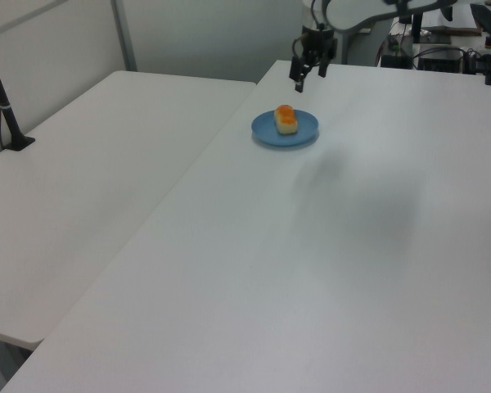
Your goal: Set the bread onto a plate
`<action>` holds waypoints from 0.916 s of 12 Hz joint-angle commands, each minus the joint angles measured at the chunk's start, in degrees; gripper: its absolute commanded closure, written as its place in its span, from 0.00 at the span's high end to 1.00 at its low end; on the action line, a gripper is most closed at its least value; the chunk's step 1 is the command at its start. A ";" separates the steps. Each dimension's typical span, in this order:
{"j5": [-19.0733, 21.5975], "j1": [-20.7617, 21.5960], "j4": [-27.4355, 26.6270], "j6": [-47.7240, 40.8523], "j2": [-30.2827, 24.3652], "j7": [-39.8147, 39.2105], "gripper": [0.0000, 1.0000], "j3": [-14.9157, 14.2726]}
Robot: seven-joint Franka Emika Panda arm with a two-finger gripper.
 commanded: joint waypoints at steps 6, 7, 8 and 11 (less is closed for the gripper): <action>0.04 2.77 -21.77 -11.58 -22.14 -4.35 1.00 7.07; 0.04 3.48 -21.77 -11.67 -22.14 -4.35 1.00 6.89; 0.04 4.53 -21.69 -11.50 -22.05 -4.43 1.00 6.02; 0.04 5.51 -21.25 -11.41 -21.70 -5.93 1.00 4.52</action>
